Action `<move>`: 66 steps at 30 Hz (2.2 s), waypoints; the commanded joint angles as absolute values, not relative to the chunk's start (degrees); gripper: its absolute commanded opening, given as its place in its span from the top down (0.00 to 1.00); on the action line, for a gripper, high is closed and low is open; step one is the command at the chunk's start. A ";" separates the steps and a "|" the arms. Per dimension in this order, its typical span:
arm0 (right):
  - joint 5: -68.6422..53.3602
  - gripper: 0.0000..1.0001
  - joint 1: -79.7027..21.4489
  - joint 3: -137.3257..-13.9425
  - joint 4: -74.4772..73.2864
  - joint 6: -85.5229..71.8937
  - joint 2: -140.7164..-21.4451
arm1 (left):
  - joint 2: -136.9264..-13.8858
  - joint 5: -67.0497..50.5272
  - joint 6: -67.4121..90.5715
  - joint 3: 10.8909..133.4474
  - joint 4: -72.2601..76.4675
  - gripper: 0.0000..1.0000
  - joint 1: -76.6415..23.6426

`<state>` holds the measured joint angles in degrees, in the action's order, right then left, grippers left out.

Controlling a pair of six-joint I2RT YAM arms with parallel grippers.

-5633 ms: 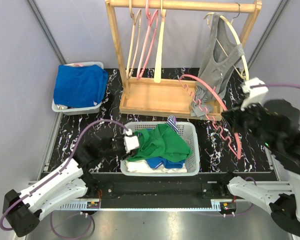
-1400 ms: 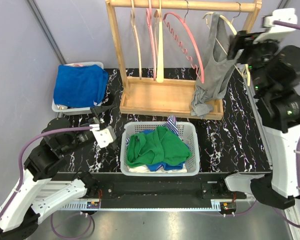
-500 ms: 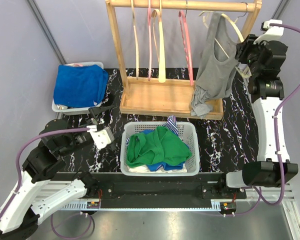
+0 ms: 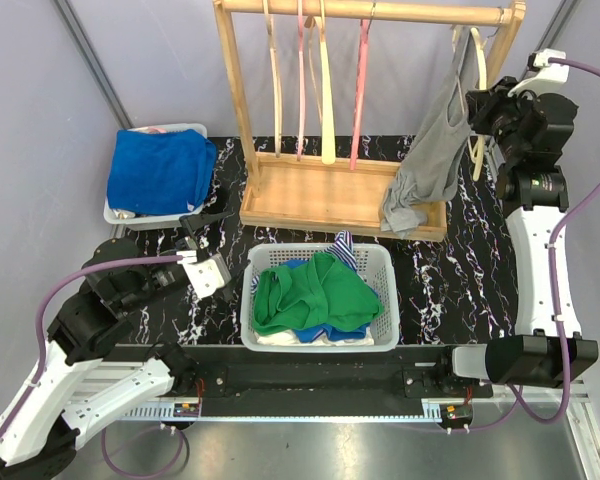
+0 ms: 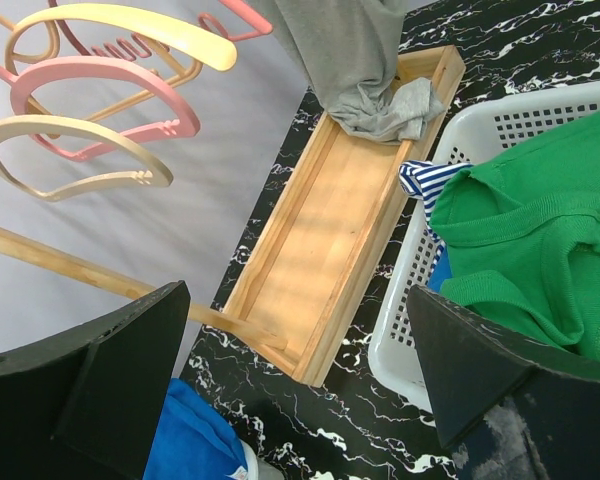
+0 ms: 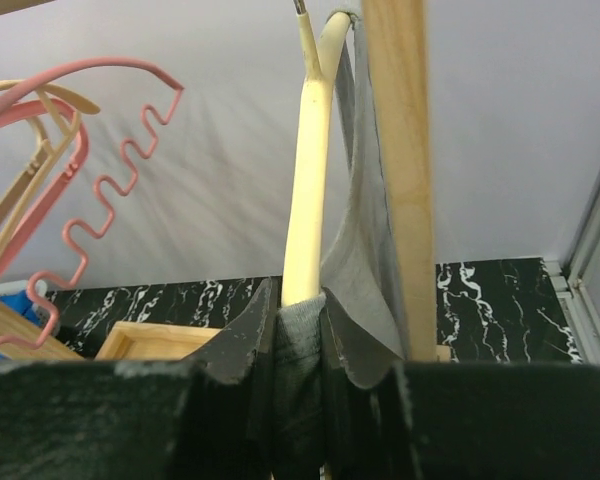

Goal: Remove the tank top from the hanger
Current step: Pick up the hanger from the clothesline.

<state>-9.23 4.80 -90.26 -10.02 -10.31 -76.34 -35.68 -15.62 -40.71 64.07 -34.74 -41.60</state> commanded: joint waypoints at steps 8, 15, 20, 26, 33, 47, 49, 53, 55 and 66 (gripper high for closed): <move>-19.68 1.00 4.66 -96.94 -4.57 -12.21 -75.67 | -34.89 -16.70 -41.22 64.07 -31.90 0.01 -40.78; -21.80 1.00 4.75 -102.64 -2.19 -13.53 -77.78 | -34.37 -16.79 -41.04 63.98 -31.99 0.01 -40.25; -22.06 1.00 4.75 -102.48 -2.89 -13.19 -75.16 | -34.19 -16.52 -41.04 63.99 -31.99 0.01 -40.17; -23.81 1.00 4.75 -97.22 -10.80 -13.53 -62.43 | -33.93 -16.70 -41.22 63.98 -31.90 0.01 -40.17; -26.71 1.00 4.66 -94.81 -13.97 -15.82 -49.84 | -34.01 -17.93 -40.70 64.34 -31.90 0.01 -40.25; -39.81 1.00 4.66 -113.90 -8.44 -29.61 -51.41 | -32.52 -20.39 -37.27 66.53 -32.17 0.01 -38.50; -40.08 1.00 4.57 -114.08 -8.18 -29.97 -51.77 | -32.69 -20.83 -36.83 67.06 -32.17 0.01 -38.23; -40.95 1.00 4.57 -113.82 -6.16 -32.24 -52.56 | -33.05 -21.62 -36.21 67.76 -32.17 0.01 -37.53; -41.13 1.00 4.57 -115.30 -4.75 -32.61 -53.00 | -33.05 -22.06 -36.04 67.59 -32.17 0.01 -37.09; -43.07 1.00 4.57 -119.18 5.71 -37.61 -54.93 | -32.61 -23.55 -35.33 67.94 -31.99 0.01 -35.95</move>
<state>-43.68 4.82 -116.62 -2.85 -34.72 -54.28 -33.06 -21.56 -36.51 65.91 -34.44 -36.47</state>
